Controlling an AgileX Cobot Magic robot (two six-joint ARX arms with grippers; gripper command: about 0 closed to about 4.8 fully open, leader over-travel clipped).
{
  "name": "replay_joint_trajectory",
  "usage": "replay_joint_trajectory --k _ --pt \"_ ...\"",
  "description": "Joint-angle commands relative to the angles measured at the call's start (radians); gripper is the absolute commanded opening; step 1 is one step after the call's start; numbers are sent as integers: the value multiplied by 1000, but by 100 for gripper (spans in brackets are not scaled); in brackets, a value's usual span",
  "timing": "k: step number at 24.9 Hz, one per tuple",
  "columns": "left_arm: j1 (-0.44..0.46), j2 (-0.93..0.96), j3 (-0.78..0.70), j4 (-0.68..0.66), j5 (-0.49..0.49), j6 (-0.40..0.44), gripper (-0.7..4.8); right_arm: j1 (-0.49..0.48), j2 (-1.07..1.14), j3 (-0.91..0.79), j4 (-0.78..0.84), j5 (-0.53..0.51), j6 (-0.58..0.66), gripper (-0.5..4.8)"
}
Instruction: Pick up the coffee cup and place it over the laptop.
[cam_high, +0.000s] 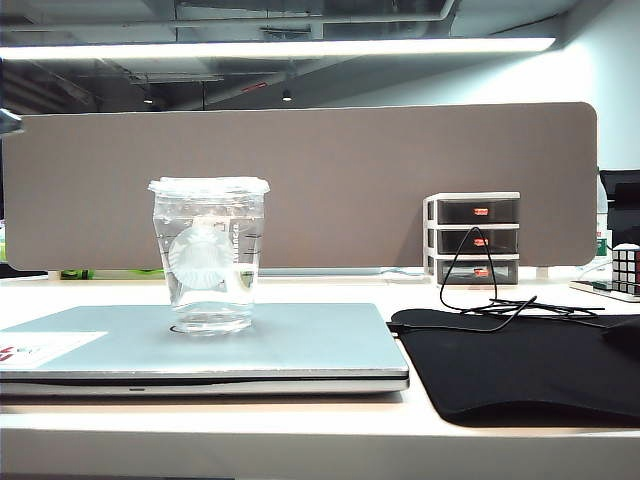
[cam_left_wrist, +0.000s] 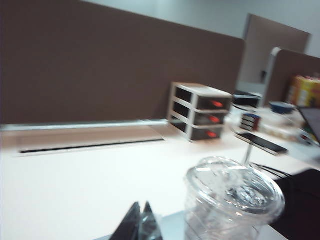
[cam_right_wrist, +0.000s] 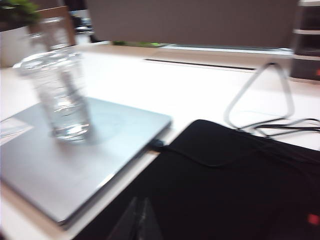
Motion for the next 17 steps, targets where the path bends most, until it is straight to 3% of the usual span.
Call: replay_joint_trajectory --k 1,4,7,10,17 --pt "-1 -76 -36 -45 -95 -24 -5 1 -2 -5 14 151 4 -6" --pt "-6 -130 -36 -92 -105 28 -5 0 -1 -5 15 311 -16 -6" --pt "-6 -155 -36 -128 -161 31 -5 0 -1 -5 15 374 -37 -6" --pt "-6 -193 -36 -211 -233 61 -5 0 -1 -5 24 406 -60 -6" --pt "-6 -370 -36 -420 -283 112 -5 1 -1 -5 53 406 -60 -6"
